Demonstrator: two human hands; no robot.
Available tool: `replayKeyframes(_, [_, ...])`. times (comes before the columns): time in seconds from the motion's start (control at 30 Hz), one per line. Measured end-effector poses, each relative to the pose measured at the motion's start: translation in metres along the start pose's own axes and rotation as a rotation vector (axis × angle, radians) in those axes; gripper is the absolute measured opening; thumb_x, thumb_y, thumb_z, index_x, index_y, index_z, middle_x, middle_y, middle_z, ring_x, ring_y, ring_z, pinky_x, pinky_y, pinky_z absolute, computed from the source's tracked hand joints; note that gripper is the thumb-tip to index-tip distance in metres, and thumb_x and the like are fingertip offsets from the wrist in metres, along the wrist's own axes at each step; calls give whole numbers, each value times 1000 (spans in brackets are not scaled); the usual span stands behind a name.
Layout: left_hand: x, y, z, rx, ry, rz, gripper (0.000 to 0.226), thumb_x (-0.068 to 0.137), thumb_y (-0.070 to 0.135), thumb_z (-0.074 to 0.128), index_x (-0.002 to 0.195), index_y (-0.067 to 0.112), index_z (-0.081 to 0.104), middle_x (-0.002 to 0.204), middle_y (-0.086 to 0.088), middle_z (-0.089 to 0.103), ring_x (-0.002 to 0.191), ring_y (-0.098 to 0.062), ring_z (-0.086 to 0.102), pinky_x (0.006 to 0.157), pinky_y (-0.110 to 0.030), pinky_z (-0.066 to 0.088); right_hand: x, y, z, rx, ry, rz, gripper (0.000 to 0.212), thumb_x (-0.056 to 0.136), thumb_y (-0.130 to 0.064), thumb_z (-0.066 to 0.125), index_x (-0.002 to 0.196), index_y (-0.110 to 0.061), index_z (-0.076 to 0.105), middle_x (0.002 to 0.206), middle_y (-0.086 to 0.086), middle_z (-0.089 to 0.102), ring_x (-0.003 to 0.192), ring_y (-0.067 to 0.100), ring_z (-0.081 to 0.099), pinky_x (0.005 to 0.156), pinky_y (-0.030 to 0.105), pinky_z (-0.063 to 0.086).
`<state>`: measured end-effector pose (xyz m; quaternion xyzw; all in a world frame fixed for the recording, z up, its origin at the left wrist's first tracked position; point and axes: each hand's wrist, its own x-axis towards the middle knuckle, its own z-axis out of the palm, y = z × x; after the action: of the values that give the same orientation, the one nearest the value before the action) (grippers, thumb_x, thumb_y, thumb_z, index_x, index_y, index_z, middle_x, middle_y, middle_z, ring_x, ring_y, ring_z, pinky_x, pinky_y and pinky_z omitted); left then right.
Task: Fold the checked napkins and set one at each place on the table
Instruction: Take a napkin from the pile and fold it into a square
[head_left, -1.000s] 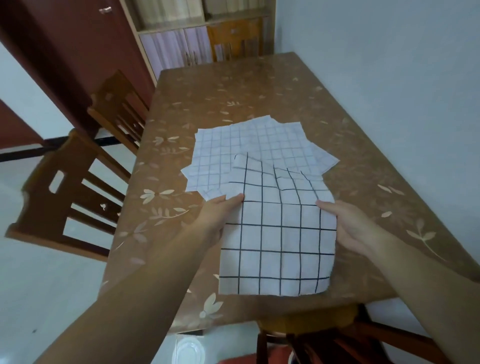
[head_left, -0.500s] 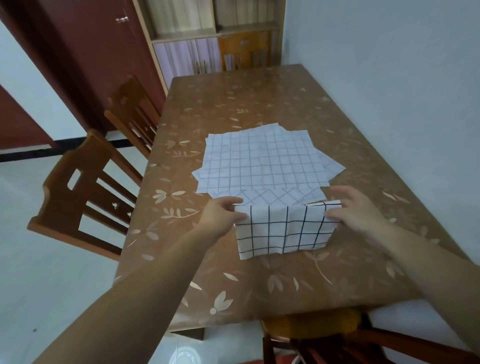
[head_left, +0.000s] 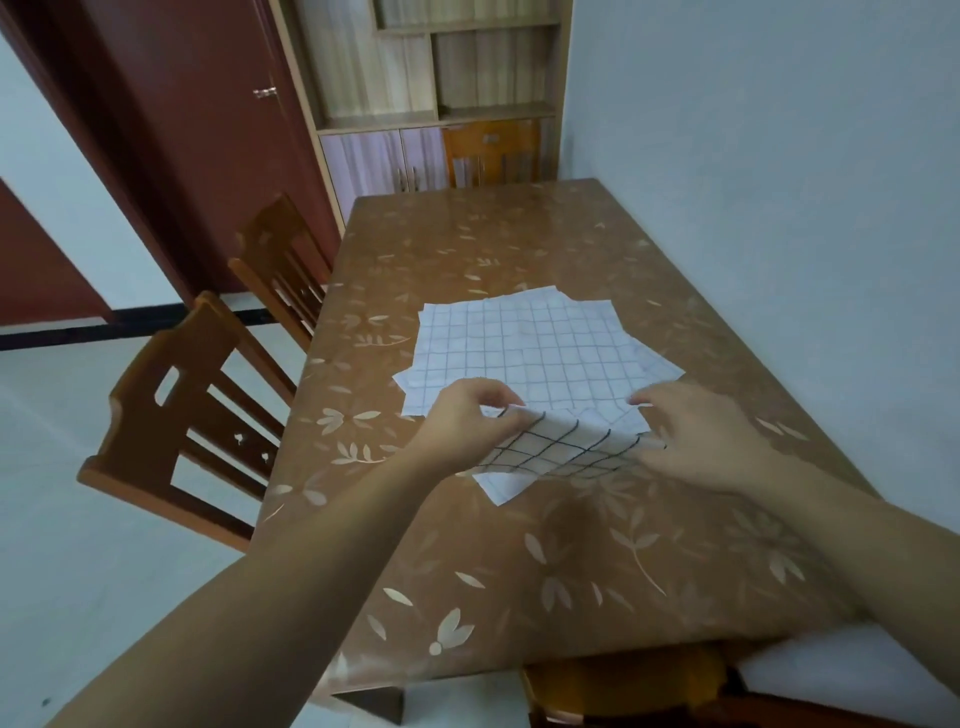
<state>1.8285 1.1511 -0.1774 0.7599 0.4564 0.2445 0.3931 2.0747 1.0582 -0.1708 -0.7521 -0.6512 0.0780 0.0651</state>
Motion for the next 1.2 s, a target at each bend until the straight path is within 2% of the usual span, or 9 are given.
replayKeyframes(0.07, [0,14,0,-17,-82,68,13,84,36,74,79,25,72,81,11,71,77,1,63,70,-19,47,2,-33,-3,161,-101,-81,61,77,-51,67,133,-30,53,133,-15,56,122,11,52,98,31,43])
replayKeyframes(0.17, [-1,26,-6,-50,-87,156,12,82,32,77,80,21,73,76,11,70,71,2,61,66,-17,48,8,-71,-2,369,-172,-112,19,83,-36,67,77,-19,60,77,-6,60,73,12,56,60,22,40])
replayKeyframes(0.23, [0,21,-19,19,-100,154,16,79,35,79,77,21,72,70,11,67,65,0,57,62,-18,45,12,-78,-3,431,-183,-98,36,85,-34,66,61,-13,49,59,-1,48,54,13,45,50,23,33])
replayKeyframes(0.37, [-4,-12,-48,224,-264,-33,43,74,45,81,68,5,65,56,0,44,51,-12,38,52,-29,29,17,-63,-6,610,-240,-20,23,85,-27,71,73,-8,69,72,3,68,67,15,64,61,28,49])
replayKeyframes(0.47, [-10,-29,-53,101,-259,-167,32,74,38,83,71,8,73,64,-9,62,57,-15,52,53,-26,39,18,-46,3,697,-257,49,15,84,-20,73,82,-5,71,81,3,71,73,14,67,67,26,54])
replayKeyframes(0.7, [-8,-26,-35,-202,-118,-151,22,75,23,83,88,5,77,96,-5,76,93,-17,71,86,-34,57,16,-51,-2,866,-94,-5,18,85,-23,73,102,-29,69,102,-12,67,93,4,65,68,15,48])
replayKeyframes(0.8, [-7,-20,-29,-361,-58,-167,23,77,18,81,94,2,76,99,-1,76,94,-13,72,82,-29,57,18,-53,-9,753,-13,-90,12,86,-22,71,92,-32,69,100,-16,69,98,1,63,81,21,46])
replayKeyframes(0.97, [-6,-4,-20,-464,-32,-159,12,80,19,78,89,10,76,93,-3,77,87,-15,73,70,-23,56,21,-60,-22,541,-31,-169,9,83,-40,69,88,-32,71,90,-13,70,89,3,63,81,27,51])
replayKeyframes(1.2, [-3,9,-15,-411,-114,-144,10,92,27,67,91,19,72,100,-2,75,97,-16,70,87,-31,56,25,-71,-32,577,-8,-155,13,82,-36,73,74,-26,77,73,-14,72,75,3,65,72,25,51])
